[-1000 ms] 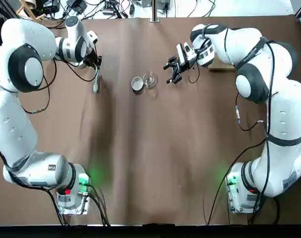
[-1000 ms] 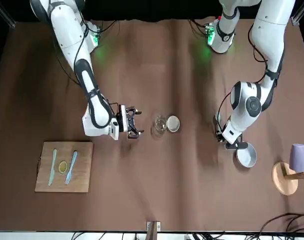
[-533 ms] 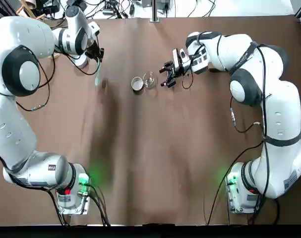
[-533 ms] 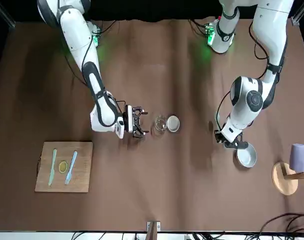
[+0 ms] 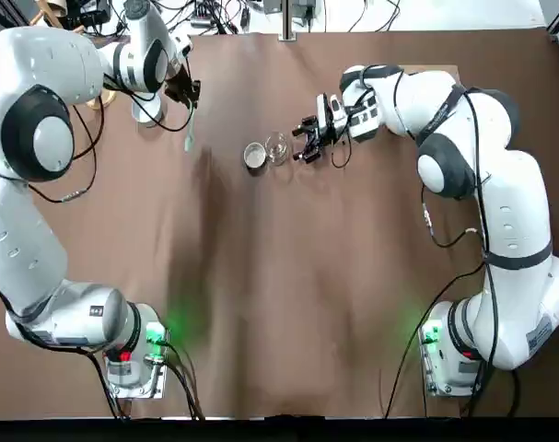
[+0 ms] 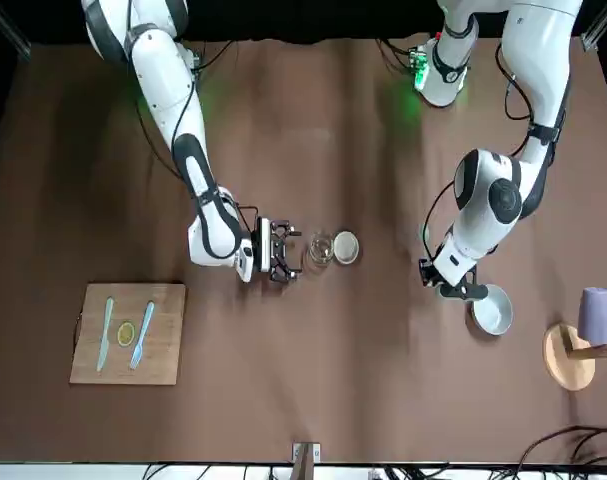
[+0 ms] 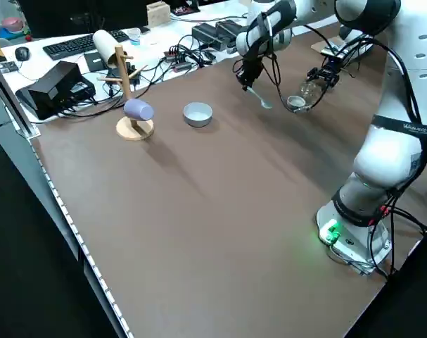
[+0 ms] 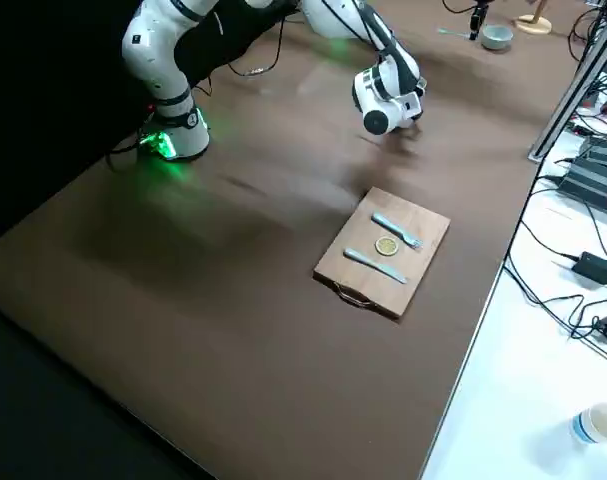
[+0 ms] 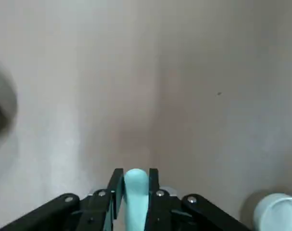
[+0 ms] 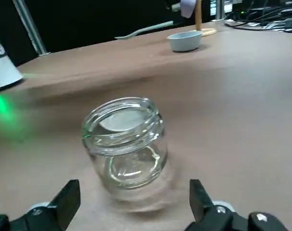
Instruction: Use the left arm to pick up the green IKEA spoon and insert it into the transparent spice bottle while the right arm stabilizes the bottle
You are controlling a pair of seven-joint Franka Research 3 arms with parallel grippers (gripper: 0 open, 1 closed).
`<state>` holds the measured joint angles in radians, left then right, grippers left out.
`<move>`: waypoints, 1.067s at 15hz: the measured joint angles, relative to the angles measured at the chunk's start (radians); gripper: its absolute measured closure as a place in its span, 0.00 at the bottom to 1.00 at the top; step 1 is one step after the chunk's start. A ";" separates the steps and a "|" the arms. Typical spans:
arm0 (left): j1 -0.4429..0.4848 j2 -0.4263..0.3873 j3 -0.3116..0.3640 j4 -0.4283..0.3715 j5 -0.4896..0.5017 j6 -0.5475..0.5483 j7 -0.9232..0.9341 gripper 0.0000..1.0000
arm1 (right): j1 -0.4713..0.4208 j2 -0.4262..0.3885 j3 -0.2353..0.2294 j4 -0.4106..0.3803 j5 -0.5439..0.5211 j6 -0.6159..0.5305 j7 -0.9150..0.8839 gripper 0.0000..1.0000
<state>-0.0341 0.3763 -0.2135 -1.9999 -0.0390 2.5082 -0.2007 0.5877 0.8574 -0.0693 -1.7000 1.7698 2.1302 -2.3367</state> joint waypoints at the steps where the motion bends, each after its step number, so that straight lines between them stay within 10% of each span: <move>1: 0.000 -0.002 -0.008 0.014 -0.007 -0.020 0.000 0.75 | 0.001 0.007 0.000 0.009 0.016 0.001 0.000 0.00; 9: -0.004 0.007 -0.058 0.167 -0.020 -0.257 0.197 0.75 | 0.044 0.058 0.000 0.067 0.064 0.002 0.000 0.00; 16: 0.002 0.059 -0.082 0.249 -0.342 -0.361 0.554 0.75 | 0.070 0.121 0.000 0.153 0.064 0.002 0.000 0.00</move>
<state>-0.0320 0.4354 -0.2959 -1.7511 -0.3811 2.1470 0.3534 0.6576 0.9788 -0.0688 -1.5469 1.8343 2.1320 -2.3369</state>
